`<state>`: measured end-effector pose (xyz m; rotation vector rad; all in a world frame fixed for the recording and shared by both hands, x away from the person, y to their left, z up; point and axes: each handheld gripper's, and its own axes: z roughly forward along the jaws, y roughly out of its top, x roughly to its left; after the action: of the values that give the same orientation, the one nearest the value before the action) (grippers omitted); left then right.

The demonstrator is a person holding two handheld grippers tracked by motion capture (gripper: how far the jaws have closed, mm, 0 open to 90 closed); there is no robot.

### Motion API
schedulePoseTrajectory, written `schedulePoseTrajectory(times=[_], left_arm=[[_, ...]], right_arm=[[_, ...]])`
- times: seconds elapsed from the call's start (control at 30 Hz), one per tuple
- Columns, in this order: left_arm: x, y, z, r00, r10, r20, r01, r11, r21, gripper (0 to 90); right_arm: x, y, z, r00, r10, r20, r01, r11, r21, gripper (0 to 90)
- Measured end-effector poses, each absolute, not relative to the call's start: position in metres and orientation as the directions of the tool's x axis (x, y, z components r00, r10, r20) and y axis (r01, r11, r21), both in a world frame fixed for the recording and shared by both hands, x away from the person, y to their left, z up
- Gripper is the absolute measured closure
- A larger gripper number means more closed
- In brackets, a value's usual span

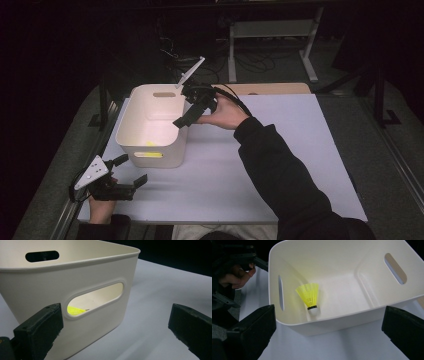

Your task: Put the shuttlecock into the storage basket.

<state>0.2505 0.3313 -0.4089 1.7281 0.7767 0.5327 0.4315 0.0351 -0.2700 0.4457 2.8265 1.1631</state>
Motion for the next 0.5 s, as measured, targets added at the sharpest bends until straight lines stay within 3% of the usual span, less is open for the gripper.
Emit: schedulePoseTrajectory(times=[0.5], left_arm=[[0.251, 0.331, -0.409, 0.681, 0.732, -0.035, 0.233, -0.171, 0.957, 0.0]], right_arm=[[0.425, 0.006, -0.267, -0.947, 0.317, 0.052, 0.254, 0.640, 0.725, 0.0]])
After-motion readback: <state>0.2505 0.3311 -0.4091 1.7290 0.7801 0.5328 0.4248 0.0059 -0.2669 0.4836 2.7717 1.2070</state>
